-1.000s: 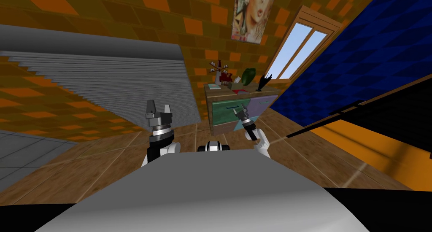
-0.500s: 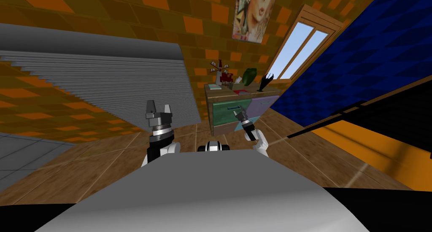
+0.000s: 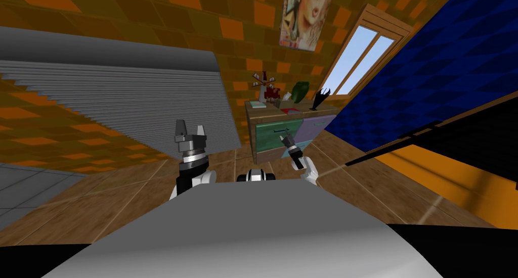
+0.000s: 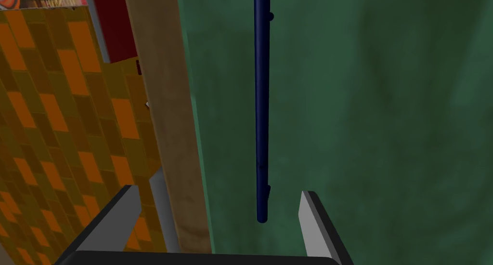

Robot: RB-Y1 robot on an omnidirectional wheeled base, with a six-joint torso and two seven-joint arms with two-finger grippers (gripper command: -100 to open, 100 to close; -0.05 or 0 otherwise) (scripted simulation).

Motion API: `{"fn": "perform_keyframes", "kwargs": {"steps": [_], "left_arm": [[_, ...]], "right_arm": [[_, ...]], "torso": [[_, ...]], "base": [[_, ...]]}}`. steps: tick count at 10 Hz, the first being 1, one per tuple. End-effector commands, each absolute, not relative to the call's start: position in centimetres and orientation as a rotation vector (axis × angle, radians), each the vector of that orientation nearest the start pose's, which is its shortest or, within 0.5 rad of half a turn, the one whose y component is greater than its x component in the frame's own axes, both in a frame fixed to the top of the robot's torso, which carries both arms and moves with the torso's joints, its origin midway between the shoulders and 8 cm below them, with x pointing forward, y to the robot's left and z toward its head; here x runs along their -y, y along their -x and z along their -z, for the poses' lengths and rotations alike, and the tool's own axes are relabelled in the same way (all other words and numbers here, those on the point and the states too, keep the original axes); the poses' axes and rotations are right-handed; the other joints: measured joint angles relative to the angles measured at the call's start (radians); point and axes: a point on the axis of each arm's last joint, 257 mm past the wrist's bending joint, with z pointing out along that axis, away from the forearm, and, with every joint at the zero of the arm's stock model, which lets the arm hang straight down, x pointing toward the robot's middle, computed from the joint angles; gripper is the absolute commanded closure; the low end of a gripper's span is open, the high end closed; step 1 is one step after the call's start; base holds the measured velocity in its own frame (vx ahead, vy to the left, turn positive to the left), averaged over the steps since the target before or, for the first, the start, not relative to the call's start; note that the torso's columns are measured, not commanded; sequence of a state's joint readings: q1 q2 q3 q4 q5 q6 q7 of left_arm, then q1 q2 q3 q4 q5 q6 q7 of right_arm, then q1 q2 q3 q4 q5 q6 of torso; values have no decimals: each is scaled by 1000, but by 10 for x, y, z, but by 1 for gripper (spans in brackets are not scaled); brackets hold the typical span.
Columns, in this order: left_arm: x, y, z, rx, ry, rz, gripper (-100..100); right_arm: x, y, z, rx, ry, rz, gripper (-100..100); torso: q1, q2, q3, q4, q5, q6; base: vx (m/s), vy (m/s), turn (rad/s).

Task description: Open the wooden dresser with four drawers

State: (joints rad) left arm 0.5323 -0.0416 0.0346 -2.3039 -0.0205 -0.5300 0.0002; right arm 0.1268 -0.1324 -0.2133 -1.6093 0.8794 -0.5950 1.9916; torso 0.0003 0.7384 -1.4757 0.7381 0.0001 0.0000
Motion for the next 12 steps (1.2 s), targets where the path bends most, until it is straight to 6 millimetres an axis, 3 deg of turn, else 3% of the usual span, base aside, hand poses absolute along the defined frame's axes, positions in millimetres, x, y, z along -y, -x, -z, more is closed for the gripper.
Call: {"fn": "perform_keyframes", "kwargs": {"steps": [1,5,9,10,12], "left_arm": [[-294,-329,-31,-571,648,1246,0],[-294,-329,-31,-571,648,1246,0],[-294,-329,-31,-571,648,1246,0],[-294,-329,-31,-571,648,1246,0],[-294,-329,-31,-571,648,1246,0]], "right_arm": [[255,-484,197,-909,1126,1090,-100],[232,-486,212,-960,1091,1084,-100],[236,-491,204,-956,1097,1094,-100],[235,-485,210,-955,1098,1088,100],[237,-489,206,-955,1097,1089,100]], "torso": [[0,-1,0,0,0,0],[-1,1,1,0,0,0],[1,-3,-2,-1,0,0],[-1,0,-1,0,0,0],[-1,2,1,1,0,0]], "base": [[50,24,-8],[24,11,-4],[27,14,24],[-23,-14,-60],[-52,-15,-10]]}}
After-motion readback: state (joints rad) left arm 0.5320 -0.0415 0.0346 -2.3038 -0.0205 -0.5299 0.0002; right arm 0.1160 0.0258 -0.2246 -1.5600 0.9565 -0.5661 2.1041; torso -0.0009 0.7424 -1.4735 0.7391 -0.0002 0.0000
